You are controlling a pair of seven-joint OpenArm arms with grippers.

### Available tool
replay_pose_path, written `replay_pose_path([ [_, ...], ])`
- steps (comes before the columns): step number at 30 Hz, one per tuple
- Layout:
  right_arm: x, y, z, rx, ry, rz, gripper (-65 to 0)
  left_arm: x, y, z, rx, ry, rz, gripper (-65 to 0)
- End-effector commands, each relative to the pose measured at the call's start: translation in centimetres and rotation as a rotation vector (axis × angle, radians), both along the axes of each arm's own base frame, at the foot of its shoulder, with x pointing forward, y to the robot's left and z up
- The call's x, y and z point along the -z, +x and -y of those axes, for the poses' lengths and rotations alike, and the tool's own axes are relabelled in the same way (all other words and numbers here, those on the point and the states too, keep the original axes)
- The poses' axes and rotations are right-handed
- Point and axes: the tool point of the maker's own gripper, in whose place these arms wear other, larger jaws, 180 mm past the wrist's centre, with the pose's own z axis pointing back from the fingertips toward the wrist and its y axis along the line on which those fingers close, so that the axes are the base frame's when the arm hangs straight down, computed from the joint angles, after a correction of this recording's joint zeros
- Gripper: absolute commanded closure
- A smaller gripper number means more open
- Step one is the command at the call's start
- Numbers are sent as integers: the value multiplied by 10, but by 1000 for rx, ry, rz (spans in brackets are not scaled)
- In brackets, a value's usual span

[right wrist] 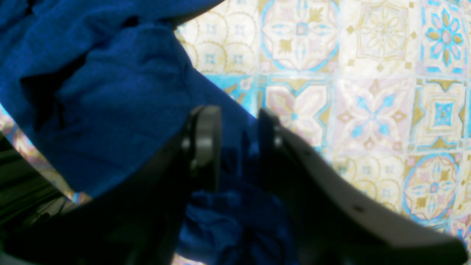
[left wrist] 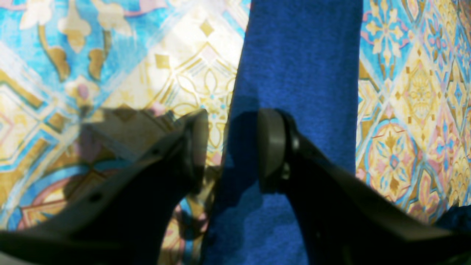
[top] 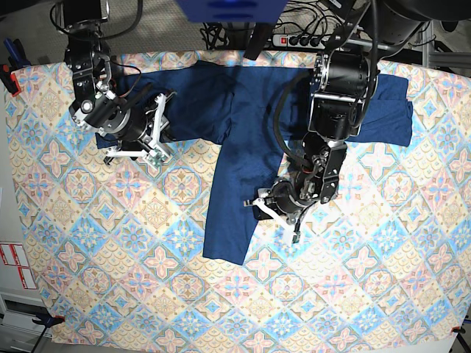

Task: Fold the T-shirt properly
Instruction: 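Grasp the hanging sleeve with the left gripper and fold it onto the body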

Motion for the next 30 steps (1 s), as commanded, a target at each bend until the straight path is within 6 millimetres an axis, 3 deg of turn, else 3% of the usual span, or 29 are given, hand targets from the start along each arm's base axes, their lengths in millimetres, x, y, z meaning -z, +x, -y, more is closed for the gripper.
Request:
replay_pose_path([
  [1,-11,8,-1,-5,13,42,-173,-3,-2,12,46,3,-11,-212],
  [3,-11,8,-1,-5,13,42,-173,0,-8,20,94,22,-20,-166],
  [6,-14,8,-2,-8,15,49,-173,1,-11,26,121,34,-18,-8],
  [7,-15,7,-3,-10,15,52,-173,1,-11,24,118,35,-17,0],
  [13,-18,9,-1,-4,15,63,-173,-11,-8,14,113,45,39,0],
  [15,-18,9,-1,-3,14,64,-173,-33,-4,7,118,54,119,0],
  [19,-18,9,-1,-3,14,64,-173,-62,-16,-3,144,82,203,0],
  [23,-18,9,-1,-3,14,64,-173,-87,-26,-33,68,85,283,0],
  [26,-18,9,-1,-3,14,64,-173,-98,-43,-64,-4,100,318,0],
  [30,-18,9,-1,-3,14,64,-173,-119,-77,-88,-50,81,362,0],
])
